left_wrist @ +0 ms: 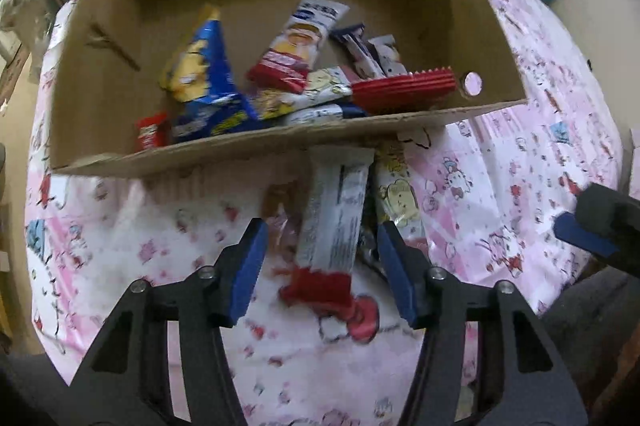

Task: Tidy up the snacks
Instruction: 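Move both tools back to the snack row and grasp a white-red bar with left tool, then lift the bar with left tool while right tool grasps a yellow cartoon packet, then lower both snacks into the box and open both tools, then move right tool to the brown braised snack packet and grasp it, then grasp a small clear candy packet with left tool while right tool lifts its packet, then lower both packets into the box and open both tools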

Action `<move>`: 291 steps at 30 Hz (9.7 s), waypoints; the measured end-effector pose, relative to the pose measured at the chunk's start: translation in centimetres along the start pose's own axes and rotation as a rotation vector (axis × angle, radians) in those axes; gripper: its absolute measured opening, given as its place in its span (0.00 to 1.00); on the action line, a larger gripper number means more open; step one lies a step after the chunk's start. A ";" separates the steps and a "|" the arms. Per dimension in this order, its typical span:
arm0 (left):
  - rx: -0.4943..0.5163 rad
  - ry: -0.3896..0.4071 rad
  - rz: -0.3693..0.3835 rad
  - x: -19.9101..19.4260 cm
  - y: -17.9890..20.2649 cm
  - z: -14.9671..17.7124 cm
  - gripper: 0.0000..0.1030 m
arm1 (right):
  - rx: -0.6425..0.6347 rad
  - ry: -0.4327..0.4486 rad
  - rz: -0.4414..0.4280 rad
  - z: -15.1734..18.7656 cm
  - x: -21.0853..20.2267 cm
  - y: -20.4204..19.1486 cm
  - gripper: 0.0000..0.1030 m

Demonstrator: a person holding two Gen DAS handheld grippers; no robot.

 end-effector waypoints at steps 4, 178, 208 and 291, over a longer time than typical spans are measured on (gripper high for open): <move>0.005 -0.063 -0.012 2.5 0.5 0.6 0.43 | 0.017 -0.004 -0.003 -0.1 0.0 0.3 0.69; -0.198 0.321 -0.085 -11.9 -11.5 -7.9 0.84 | -0.360 -0.025 0.096 0.1 4.7 -4.2 0.89; -0.112 0.222 -0.099 -11.4 -10.8 -5.0 0.83 | -0.668 -0.305 0.247 8.7 9.0 -4.5 0.42; -0.102 0.239 -0.055 -11.7 -9.7 -11.6 0.13 | -0.324 0.160 -0.122 -8.2 0.6 -10.4 0.43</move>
Point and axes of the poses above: each gripper's, at about its wrist camera, not at the fingertips, and x roughly the way its jaws point, y to its right, z to its underside, the point moved 8 cm from there along x, roughly the way its jaws point, and after that the axes turned 12 degrees about y, right-handed, at the moved point
